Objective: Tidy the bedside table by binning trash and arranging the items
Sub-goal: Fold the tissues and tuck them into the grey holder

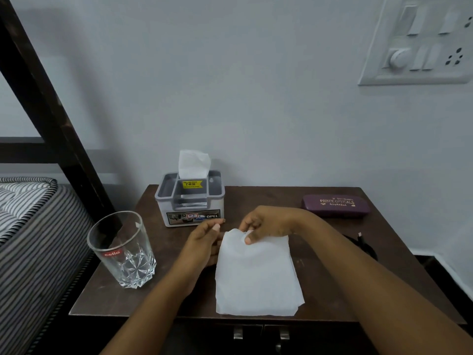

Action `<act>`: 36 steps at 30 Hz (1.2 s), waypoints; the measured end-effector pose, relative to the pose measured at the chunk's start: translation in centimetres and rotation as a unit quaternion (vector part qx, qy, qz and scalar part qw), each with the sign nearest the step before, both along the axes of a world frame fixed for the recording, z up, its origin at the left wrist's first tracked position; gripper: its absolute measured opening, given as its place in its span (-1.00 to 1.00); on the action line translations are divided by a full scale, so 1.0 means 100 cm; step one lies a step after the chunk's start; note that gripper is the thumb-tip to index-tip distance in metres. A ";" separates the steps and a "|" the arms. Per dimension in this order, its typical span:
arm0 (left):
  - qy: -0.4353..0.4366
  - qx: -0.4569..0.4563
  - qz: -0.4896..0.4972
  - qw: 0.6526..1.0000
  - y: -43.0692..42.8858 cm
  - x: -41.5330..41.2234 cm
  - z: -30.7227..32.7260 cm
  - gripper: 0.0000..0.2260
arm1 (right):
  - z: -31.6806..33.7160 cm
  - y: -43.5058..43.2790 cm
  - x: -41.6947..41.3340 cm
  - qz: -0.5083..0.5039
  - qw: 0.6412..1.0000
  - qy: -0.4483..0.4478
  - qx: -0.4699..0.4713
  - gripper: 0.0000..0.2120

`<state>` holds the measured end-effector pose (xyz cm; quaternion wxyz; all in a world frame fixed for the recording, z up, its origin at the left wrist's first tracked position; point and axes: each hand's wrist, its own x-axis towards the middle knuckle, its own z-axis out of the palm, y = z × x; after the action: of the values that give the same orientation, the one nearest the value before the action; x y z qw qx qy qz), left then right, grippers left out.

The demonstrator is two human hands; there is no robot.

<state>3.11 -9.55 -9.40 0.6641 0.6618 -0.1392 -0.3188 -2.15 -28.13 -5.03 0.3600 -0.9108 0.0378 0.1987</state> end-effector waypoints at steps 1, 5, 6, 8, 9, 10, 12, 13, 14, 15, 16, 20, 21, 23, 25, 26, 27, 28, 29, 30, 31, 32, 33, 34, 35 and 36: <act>0.000 0.003 0.002 1.000 0.000 -0.001 0.001 -0.80 | 0.000 0.001 0.000 -0.005 1.000 -0.007 -0.009 -0.79; -0.080 0.013 -0.008 0.997 0.000 -0.006 0.012 -0.55 | 0.010 0.004 -0.009 -0.019 0.998 -0.033 -0.041 -0.72; -0.084 0.002 -0.009 0.996 0.001 -0.008 0.018 -0.52 | 0.015 0.002 -0.015 -0.021 0.997 -0.047 -0.056 -0.68; -0.070 -0.036 -0.018 0.997 0.004 -0.014 0.036 -0.54 | 0.022 -0.003 -0.032 -0.060 0.996 -0.073 -0.002 -0.56; -0.059 -0.058 -0.029 0.996 0.007 -0.019 0.046 -0.56 | 0.024 -0.004 -0.043 -0.095 0.989 -0.082 0.081 -0.49; -0.049 -0.079 -0.041 0.995 0.010 -0.024 0.055 -0.57 | 0.024 -0.003 -0.057 -0.130 0.971 -0.091 0.177 -0.40; -0.027 -0.118 -0.049 0.991 0.016 -0.033 0.070 -0.58 | 0.015 0.002 -0.080 -0.173 0.911 -0.108 0.358 -0.29; -0.018 -0.133 -0.040 0.990 0.017 -0.037 0.076 -0.58 | 0.008 0.007 -0.088 -0.184 0.867 -0.115 0.449 -0.29; -0.019 -0.138 -0.021 0.990 0.017 -0.039 0.079 -0.58 | 0.003 0.014 -0.095 -0.198 0.815 -0.118 0.531 -0.30; -0.036 -0.134 0.006 0.990 0.016 -0.039 0.082 -0.57 | -0.002 0.021 -0.099 -0.212 0.769 -0.121 0.591 -0.31; -0.057 -0.126 0.033 0.990 0.015 -0.040 0.083 -0.56 | -0.005 0.027 -0.102 -0.219 0.735 -0.128 0.629 -0.31; -0.099 -0.113 0.099 0.984 0.011 -0.042 0.088 -0.55 | -0.004 0.043 -0.106 -0.235 0.706 -0.129 0.655 -0.23; -0.114 -0.102 0.111 0.982 0.010 -0.042 0.088 -0.54 | -0.002 0.047 -0.107 -0.237 0.712 -0.131 0.648 -0.22; -0.131 -0.085 0.136 0.978 0.011 -0.042 0.086 -0.52 | 0.002 0.053 -0.108 -0.240 0.732 -0.136 0.622 -0.27; -0.138 -0.065 0.153 0.976 0.013 -0.045 0.085 -0.52 | 0.005 0.055 -0.110 -0.271 0.743 -0.135 0.597 -0.36; -0.127 -0.059 0.157 0.978 0.016 -0.048 0.085 -0.53 | 0.004 0.053 -0.111 -0.287 0.750 -0.134 0.581 -0.41; -0.096 -0.057 0.149 0.982 0.019 -0.050 0.084 -0.56 | 0.004 0.053 -0.112 -0.302 0.758 -0.131 0.563 -0.47; -0.040 -0.052 0.115 0.991 0.023 -0.053 0.083 -0.61 | 0.003 0.053 -0.114 -0.315 0.764 -0.126 0.549 -0.53; 0.029 -0.041 0.056 0.997 0.027 -0.058 0.081 -0.64 | 0.003 0.053 -0.116 -0.328 0.767 -0.119 0.539 -0.56; 0.089 -0.027 -0.010 0.996 0.032 -0.062 0.078 -0.65 | 0.000 0.053 -0.117 -0.341 0.766 -0.108 0.535 -0.58; 0.118 -0.013 -0.063 0.991 0.037 -0.067 0.072 -0.65 | -0.003 0.053 -0.119 -0.353 0.764 -0.095 0.532 -0.59; 0.118 -0.004 -0.084 0.989 0.040 -0.069 0.064 -0.67 | -0.005 0.054 -0.121 -0.361 0.762 -0.084 0.532 -0.61; 0.107 0.003 -0.085 0.991 0.041 -0.069 0.058 -0.67 | -0.007 0.054 -0.124 -0.365 0.763 -0.074 0.528 -0.62; 0.093 0.009 -0.075 0.993 0.041 -0.068 0.051 -0.67 | -0.010 0.053 -0.126 -0.366 0.768 -0.067 0.522 -0.64; 0.086 0.011 -0.059 0.994 0.041 -0.066 0.045 -0.67 | -0.012 0.053 -0.128 -0.368 0.774 -0.062 0.512 -0.64; 0.083 0.005 -0.048 0.995 0.041 -0.064 0.041 -0.66 | -0.014 0.051 -0.129 -0.371 0.780 -0.061 0.501 -0.64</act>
<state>-3.30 -5.49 -5.29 0.6540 0.6291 -0.1139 -0.4044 -15.04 -23.01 -6.39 0.8127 -0.5280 0.2460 -0.0157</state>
